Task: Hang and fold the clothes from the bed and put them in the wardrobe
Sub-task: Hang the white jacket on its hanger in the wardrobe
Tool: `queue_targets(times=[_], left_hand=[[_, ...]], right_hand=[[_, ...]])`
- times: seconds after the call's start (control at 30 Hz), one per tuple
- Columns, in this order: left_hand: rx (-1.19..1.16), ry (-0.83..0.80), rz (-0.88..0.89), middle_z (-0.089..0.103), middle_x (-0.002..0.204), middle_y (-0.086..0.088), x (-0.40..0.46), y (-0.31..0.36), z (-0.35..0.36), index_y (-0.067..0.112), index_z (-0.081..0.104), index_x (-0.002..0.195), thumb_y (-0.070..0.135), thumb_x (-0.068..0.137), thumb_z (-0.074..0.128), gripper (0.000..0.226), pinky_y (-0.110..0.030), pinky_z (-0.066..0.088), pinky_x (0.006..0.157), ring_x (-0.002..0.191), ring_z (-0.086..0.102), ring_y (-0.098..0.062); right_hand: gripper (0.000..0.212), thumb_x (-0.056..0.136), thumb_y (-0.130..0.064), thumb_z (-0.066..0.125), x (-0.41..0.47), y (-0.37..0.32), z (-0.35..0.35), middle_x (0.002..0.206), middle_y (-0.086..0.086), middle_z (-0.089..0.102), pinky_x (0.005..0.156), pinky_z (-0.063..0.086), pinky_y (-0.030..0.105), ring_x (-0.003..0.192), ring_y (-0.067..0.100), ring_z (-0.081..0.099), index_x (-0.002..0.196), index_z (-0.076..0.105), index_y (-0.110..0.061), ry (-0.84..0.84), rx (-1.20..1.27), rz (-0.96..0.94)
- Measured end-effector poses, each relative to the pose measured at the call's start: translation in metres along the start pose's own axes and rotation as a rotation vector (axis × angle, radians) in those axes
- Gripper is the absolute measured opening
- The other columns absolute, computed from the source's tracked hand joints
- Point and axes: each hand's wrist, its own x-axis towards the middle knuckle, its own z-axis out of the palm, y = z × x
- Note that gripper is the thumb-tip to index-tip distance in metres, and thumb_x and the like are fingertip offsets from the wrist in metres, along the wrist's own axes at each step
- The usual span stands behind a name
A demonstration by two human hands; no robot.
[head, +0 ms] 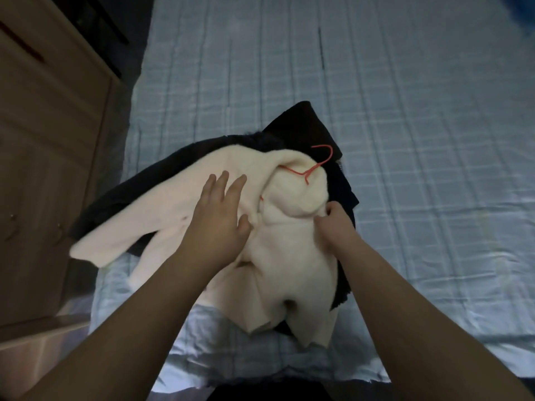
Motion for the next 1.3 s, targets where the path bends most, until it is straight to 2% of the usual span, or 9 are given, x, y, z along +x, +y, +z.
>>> queue_targets(times=[0.13, 0.3, 0.4, 0.6, 0.9, 1.03, 1.1, 1.2, 1.3], left_hand=[[-0.042, 0.043, -0.041, 0.015, 0.165, -0.012, -0.027, -0.004, -0.022, 0.02, 0.025, 0.156, 0.018, 0.092, 0.055, 0.07, -0.046, 0.013, 0.123, 0.153, 0.003, -0.03], [-0.037, 0.115, -0.043, 0.013, 0.165, -0.014, -0.068, -0.008, -0.049, 0.018, 0.026, 0.156, 0.017, 0.092, 0.057, 0.071, -0.043, 0.011, 0.123, 0.153, 0.002, -0.031], [-0.047, 0.159, -0.025, 0.013, 0.165, -0.014, -0.098, -0.007, -0.067, 0.017, 0.025, 0.156, 0.017, 0.092, 0.057, 0.071, -0.042, 0.011, 0.122, 0.153, 0.002, -0.031], [-0.065, 0.241, 0.034, 0.013, 0.165, -0.012, -0.17, -0.006, -0.107, 0.02, 0.022, 0.157, 0.017, 0.091, 0.058, 0.075, -0.044, 0.012, 0.123, 0.153, 0.003, -0.031], [0.017, 0.434, 0.159, 0.021, 0.162, -0.017, -0.251, 0.015, -0.186, 0.011, 0.023, 0.156, 0.01, 0.089, 0.059, 0.076, -0.037, 0.002, 0.125, 0.153, 0.009, -0.032], [0.088, 0.516, 0.162, 0.021, 0.164, -0.008, -0.261, 0.04, -0.217, 0.022, 0.017, 0.158, 0.028, 0.091, 0.064, 0.082, -0.051, 0.008, 0.124, 0.153, 0.013, -0.028], [0.087, 0.53, 0.184, 0.033, 0.159, -0.006, -0.266, 0.056, -0.226, 0.03, 0.014, 0.158, 0.036, 0.092, 0.062, 0.081, -0.055, 0.015, 0.121, 0.147, 0.028, -0.026], [0.004, 0.55, 0.217, 0.052, 0.137, -0.006, -0.265, 0.081, -0.238, 0.035, 0.021, 0.153, 0.043, 0.093, 0.061, 0.073, -0.051, 0.039, 0.104, 0.125, 0.049, -0.03], [-0.08, 0.52, 0.256, 0.05, 0.142, -0.004, -0.259, 0.108, -0.248, 0.034, 0.026, 0.15, 0.04, 0.095, 0.059, 0.064, -0.046, 0.045, 0.098, 0.125, 0.051, -0.028]], right_hand=[[0.023, 0.096, -0.013, 0.052, -0.029, -0.016, 0.004, 0.096, -0.005, 0.056, 0.064, 0.038, 0.024, 0.087, 0.01, 0.053, 0.119, 0.051, -0.012, 0.042, 0.101, -0.127], [0.046, 0.094, -0.029, 0.065, -0.075, -0.033, 0.013, 0.117, -0.003, 0.057, 0.087, 0.039, 0.03, 0.106, 0.014, 0.052, 0.136, 0.052, -0.014, 0.006, 0.182, -0.257], [0.032, 0.095, -0.029, 0.065, -0.111, -0.041, 0.016, 0.109, -0.005, 0.064, 0.08, 0.042, 0.028, 0.102, 0.014, 0.059, 0.124, 0.061, -0.015, 0.037, 0.183, -0.374], [0.008, 0.098, -0.019, 0.061, -0.202, -0.058, -0.001, 0.09, -0.015, 0.062, 0.061, 0.038, 0.003, 0.083, -0.005, 0.054, 0.105, 0.063, -0.023, 0.061, 0.081, -0.614], [0.02, 0.079, -0.032, 0.067, -0.34, -0.101, -0.06, 0.086, -0.01, 0.073, 0.07, 0.049, 0.02, 0.08, 0.0, 0.063, 0.097, 0.074, -0.025, -0.007, 0.09, -0.846], [0.022, 0.077, -0.021, 0.068, -0.381, -0.122, -0.101, 0.088, -0.011, 0.075, 0.075, 0.052, 0.018, 0.084, 0.001, 0.065, 0.097, 0.074, -0.029, -0.034, 0.081, -0.937], [0.025, 0.085, -0.005, 0.067, -0.395, -0.133, -0.125, 0.09, -0.008, 0.073, 0.073, 0.051, 0.015, 0.083, -0.001, 0.066, 0.103, 0.073, -0.021, -0.068, 0.066, -0.987], [0.034, 0.089, 0.006, 0.06, -0.41, -0.147, -0.157, 0.094, -0.011, 0.07, 0.073, 0.048, 0.011, 0.081, -0.01, 0.065, 0.108, 0.069, -0.021, -0.069, 0.039, -1.031], [0.036, 0.092, -0.003, 0.061, -0.407, -0.154, -0.182, 0.101, -0.015, 0.07, 0.081, 0.049, 0.019, 0.093, -0.005, 0.064, 0.11, 0.068, -0.033, -0.037, -0.038, -1.071]])
